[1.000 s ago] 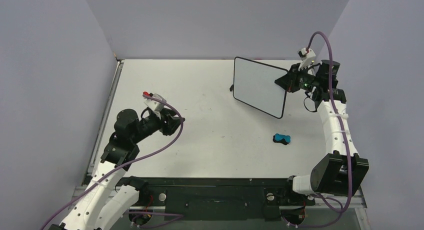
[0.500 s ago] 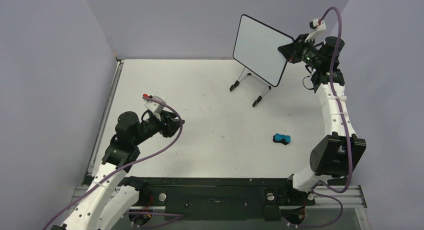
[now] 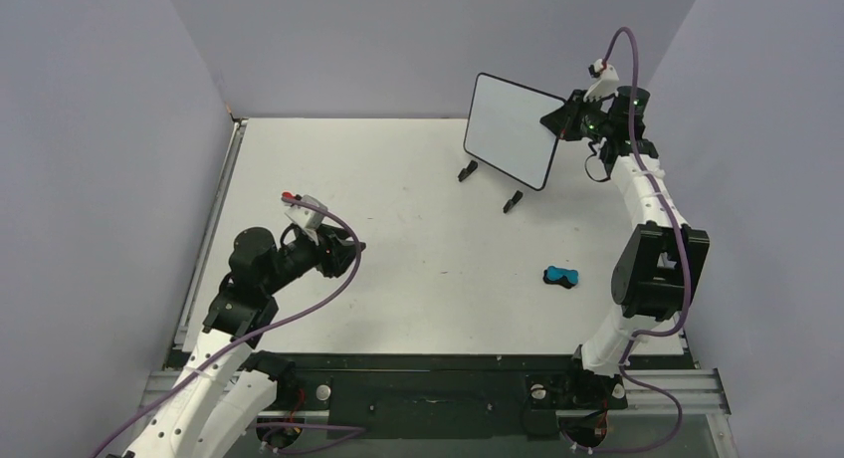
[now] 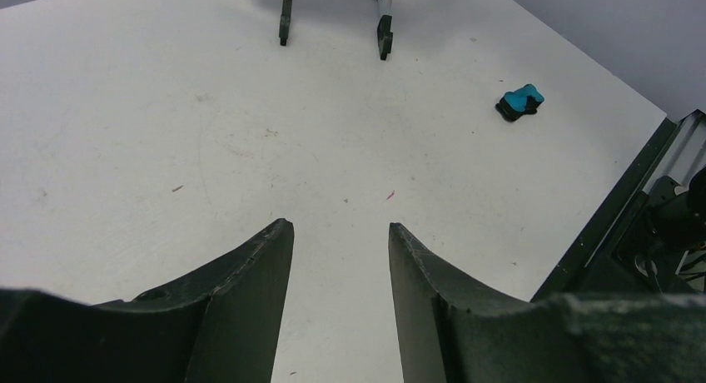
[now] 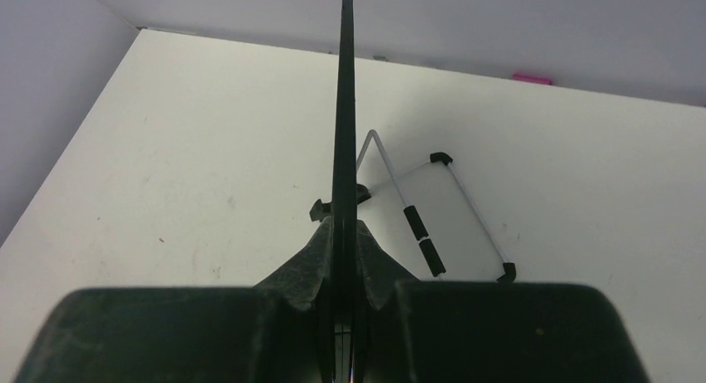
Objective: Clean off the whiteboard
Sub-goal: Place the whiteboard on the whiteboard stand.
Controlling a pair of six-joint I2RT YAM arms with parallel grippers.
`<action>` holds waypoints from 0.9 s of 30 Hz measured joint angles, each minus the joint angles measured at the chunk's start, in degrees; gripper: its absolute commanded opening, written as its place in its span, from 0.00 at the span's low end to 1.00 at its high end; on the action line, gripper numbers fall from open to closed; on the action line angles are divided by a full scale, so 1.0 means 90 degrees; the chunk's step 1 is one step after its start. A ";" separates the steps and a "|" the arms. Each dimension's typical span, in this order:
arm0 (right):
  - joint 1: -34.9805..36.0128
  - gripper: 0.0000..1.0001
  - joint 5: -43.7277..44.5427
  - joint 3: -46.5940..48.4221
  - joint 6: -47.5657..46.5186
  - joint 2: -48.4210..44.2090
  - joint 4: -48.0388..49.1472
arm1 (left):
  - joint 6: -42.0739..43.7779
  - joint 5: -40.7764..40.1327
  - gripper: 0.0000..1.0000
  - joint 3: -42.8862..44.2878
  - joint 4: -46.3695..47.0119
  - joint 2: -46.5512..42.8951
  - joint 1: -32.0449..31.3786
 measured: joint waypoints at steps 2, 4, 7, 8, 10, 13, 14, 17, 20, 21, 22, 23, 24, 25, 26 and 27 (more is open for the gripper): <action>-0.0029 0.00 -0.0044 -0.0158 -0.0041 0.0000 0.0000 | -0.0005 0.0002 0.43 -0.0039 0.0002 0.0005 0.0002; -0.0029 0.00 -0.0087 -0.0311 -0.0078 0.0000 0.0061 | -0.0017 0.0002 0.43 -0.0063 0.0000 0.0022 0.0007; -0.0034 0.00 -0.0136 -0.0449 -0.0102 0.0000 0.0170 | -0.0027 0.0005 0.43 -0.0066 0.0002 0.0036 0.0012; -0.0039 0.00 -0.0146 -0.0476 -0.0109 0.0000 0.0197 | -0.0027 0.0005 0.43 -0.0070 0.0007 0.0036 0.0017; -0.0051 0.00 -0.0187 -0.0544 -0.0121 0.0000 0.0250 | -0.0034 0.0005 0.43 -0.0090 0.0029 0.0036 0.0032; -0.0114 0.00 -0.0282 -0.0648 0.0044 0.0000 0.0386 | -0.0044 0.0005 0.43 -0.0114 0.0051 0.0036 0.0036; -0.0153 0.00 -0.0308 -0.0714 0.0158 0.0000 0.0508 | -0.0049 0.0007 0.43 -0.0121 0.0053 0.0036 0.0036; -0.0245 0.00 -0.0374 -0.0835 0.0549 0.0039 0.0753 | -0.0083 0.0010 0.43 -0.0129 0.0063 0.0039 0.0036; -0.0306 0.00 -0.0432 -0.0886 0.1056 0.0119 0.1078 | -0.0124 0.0032 0.43 -0.0129 0.0107 0.0058 0.0036; -0.0323 0.00 -0.0476 -0.0906 0.1270 0.0155 0.1258 | -0.0138 0.0041 0.43 -0.0129 0.0107 0.0068 0.0036; -0.0328 0.00 -0.0508 -0.0935 0.1472 0.0189 0.1438 | -0.0143 0.0053 0.43 -0.0129 0.0112 0.0073 0.0036; -0.0328 0.00 -0.0529 -0.0957 0.1622 0.0214 0.1583 | -0.0146 0.0058 0.43 -0.0129 0.0117 0.0085 0.0036; -0.0325 0.00 -0.0576 -0.0962 0.1792 0.0250 0.1746 | -0.0151 0.0063 0.43 -0.0131 0.0119 0.0092 0.0039; -0.0325 0.00 -0.0617 -0.0969 0.1953 0.0274 0.1899 | -0.0158 0.0073 0.43 -0.0136 0.0124 0.0097 0.0041; -0.0325 0.00 -0.0651 -0.0986 0.2069 0.0294 0.2023 | -0.0165 0.0078 0.43 -0.0141 0.0129 0.0097 0.0044; -0.0325 0.00 -0.0682 -0.0988 0.2147 0.0294 0.2089 | -0.0168 0.0083 0.43 -0.0153 0.0143 0.0097 0.0049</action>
